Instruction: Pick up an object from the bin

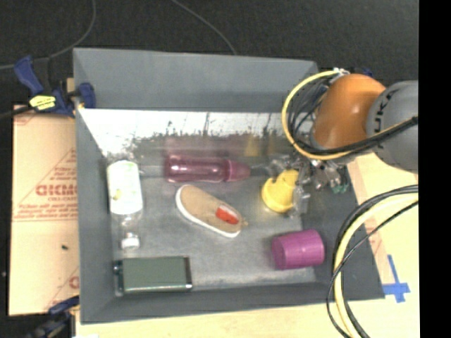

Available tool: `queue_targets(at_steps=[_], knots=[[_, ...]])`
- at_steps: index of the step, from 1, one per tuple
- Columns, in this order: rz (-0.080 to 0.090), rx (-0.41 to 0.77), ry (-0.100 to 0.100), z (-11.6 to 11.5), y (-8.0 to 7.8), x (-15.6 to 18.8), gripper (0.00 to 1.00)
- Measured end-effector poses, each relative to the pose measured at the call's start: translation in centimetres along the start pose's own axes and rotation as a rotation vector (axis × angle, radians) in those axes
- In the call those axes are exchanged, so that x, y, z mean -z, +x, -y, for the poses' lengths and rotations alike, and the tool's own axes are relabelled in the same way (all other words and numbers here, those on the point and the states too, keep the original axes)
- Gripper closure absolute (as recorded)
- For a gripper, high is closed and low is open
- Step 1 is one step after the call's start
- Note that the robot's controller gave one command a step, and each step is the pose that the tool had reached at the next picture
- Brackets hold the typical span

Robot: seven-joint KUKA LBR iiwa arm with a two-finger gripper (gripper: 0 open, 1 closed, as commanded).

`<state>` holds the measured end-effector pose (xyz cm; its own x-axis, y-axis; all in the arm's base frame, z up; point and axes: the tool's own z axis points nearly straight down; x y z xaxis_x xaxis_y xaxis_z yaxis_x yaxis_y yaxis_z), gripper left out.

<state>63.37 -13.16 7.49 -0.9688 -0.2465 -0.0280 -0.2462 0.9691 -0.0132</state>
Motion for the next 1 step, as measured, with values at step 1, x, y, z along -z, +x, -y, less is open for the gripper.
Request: queue_targets(at_steps=[1], knots=[[0.000, -0.001, 0.000, 0.00, 0.00, -0.01, 1.00]])
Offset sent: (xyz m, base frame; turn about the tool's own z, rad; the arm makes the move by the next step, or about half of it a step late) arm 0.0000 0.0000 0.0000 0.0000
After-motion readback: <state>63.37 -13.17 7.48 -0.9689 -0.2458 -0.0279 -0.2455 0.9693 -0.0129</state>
